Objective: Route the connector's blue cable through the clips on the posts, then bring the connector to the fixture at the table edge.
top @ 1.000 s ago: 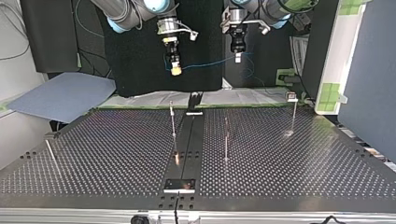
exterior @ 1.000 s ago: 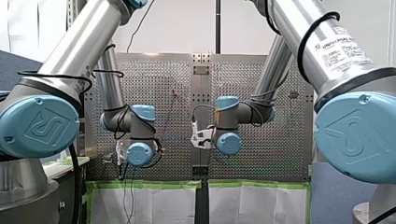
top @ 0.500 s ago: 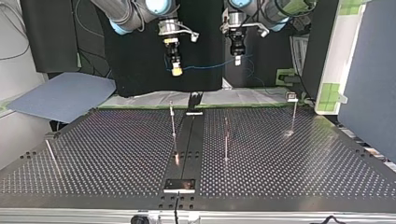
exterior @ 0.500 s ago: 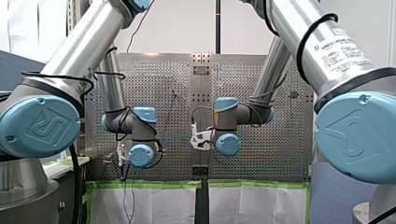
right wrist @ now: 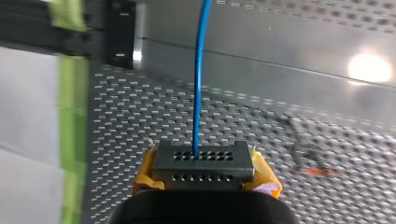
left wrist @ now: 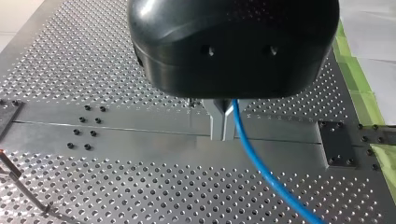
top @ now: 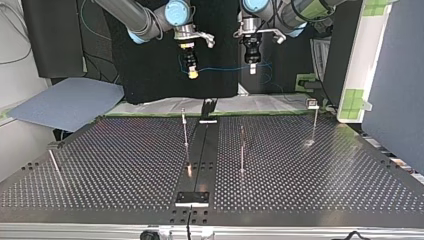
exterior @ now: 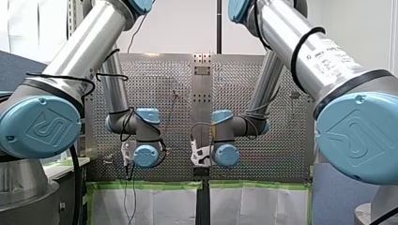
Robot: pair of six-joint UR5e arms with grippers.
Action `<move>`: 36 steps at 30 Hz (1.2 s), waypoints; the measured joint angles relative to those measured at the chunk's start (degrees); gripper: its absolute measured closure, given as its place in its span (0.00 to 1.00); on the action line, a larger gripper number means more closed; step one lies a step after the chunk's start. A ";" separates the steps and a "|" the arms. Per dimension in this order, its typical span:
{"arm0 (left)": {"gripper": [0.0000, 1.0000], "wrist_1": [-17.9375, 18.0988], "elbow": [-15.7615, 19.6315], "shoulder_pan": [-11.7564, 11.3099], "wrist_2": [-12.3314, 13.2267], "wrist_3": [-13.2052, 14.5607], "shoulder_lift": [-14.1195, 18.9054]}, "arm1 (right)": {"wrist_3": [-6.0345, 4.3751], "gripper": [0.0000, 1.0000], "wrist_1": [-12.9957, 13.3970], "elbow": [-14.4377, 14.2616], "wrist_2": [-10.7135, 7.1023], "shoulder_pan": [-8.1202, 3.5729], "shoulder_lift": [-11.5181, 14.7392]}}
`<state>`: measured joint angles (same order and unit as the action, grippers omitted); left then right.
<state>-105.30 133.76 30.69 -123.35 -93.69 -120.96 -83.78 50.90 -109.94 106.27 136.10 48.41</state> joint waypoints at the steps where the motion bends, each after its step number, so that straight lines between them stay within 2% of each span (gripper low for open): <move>1: 1.00 0.00 0.00 0.00 0.00 0.00 0.00 | 0.00 0.99 -0.20 0.01 0.00 0.00 -0.45; 4: 1.00 0.00 -0.01 0.00 0.00 0.00 0.00 | 0.00 0.99 -0.52 0.01 0.00 0.00 -1.82; 9: 1.00 -0.82 -0.35 -0.09 -0.69 0.81 0.56 | -0.04 0.99 -0.62 0.41 0.30 0.03 -2.51; 12: 1.00 -2.02 -1.03 0.15 -1.36 1.77 1.72 | -0.63 0.99 -1.13 1.44 1.18 0.50 -1.98; 16: 1.00 -3.81 -1.40 -0.17 -1.69 2.19 3.49 | -1.98 0.99 -1.89 2.62 2.01 0.67 -0.15; 22: 1.00 -6.93 -2.57 -0.84 -3.48 3.26 6.59 | -4.49 0.99 -2.66 3.89 0.10 0.22 2.65; 24: 1.00 -8.05 -3.19 -1.02 -4.49 3.80 7.70 | -4.93 0.99 -3.21 4.35 -0.36 0.16 3.54; 29: 1.00 -10.43 -4.78 -1.40 -6.28 4.25 10.09 | -5.21 0.99 -5.18 6.20 -0.99 0.05 5.92; 36: 1.00 -13.96 -7.49 -2.02 -6.82 4.33 13.62 | -5.20 0.99 -8.61 9.58 -1.24 -0.09 9.39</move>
<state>-119.26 126.27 28.68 -130.18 -89.36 -107.34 -88.98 42.29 -100.36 105.03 136.02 57.80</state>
